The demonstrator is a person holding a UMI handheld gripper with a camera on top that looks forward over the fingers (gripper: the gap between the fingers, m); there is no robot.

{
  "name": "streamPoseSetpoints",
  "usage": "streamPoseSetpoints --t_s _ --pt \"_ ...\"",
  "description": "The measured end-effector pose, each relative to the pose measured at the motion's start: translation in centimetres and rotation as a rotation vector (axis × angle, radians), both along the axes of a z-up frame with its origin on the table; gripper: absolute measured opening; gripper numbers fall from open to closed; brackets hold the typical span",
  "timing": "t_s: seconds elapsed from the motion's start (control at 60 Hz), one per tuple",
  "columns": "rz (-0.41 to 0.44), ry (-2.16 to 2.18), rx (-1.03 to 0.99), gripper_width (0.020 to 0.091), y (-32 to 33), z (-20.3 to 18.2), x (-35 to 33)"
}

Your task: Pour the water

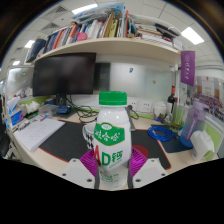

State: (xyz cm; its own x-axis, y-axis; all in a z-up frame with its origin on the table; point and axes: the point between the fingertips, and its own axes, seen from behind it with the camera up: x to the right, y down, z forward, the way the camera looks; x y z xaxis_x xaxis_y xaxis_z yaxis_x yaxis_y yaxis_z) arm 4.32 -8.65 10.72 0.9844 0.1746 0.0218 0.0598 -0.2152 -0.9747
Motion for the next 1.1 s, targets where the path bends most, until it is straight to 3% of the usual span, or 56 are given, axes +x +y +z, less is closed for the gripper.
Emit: streamPoseSetpoints --t_s 0.167,0.367,0.667,0.95,1.1 --pt "-0.015 -0.295 -0.020 0.0375 2.3 3.7 4.6" --pt "0.039 -0.861 -0.098 0.0375 7.1 3.2 9.1" --pt "0.213 -1.472 -0.022 0.0375 11.3 4.7 7.6" --pt "0.206 -1.879 0.019 0.0375 13.7 7.8 6.4" --pt "0.256 -1.927 0.017 0.0377 13.7 7.1 5.7"
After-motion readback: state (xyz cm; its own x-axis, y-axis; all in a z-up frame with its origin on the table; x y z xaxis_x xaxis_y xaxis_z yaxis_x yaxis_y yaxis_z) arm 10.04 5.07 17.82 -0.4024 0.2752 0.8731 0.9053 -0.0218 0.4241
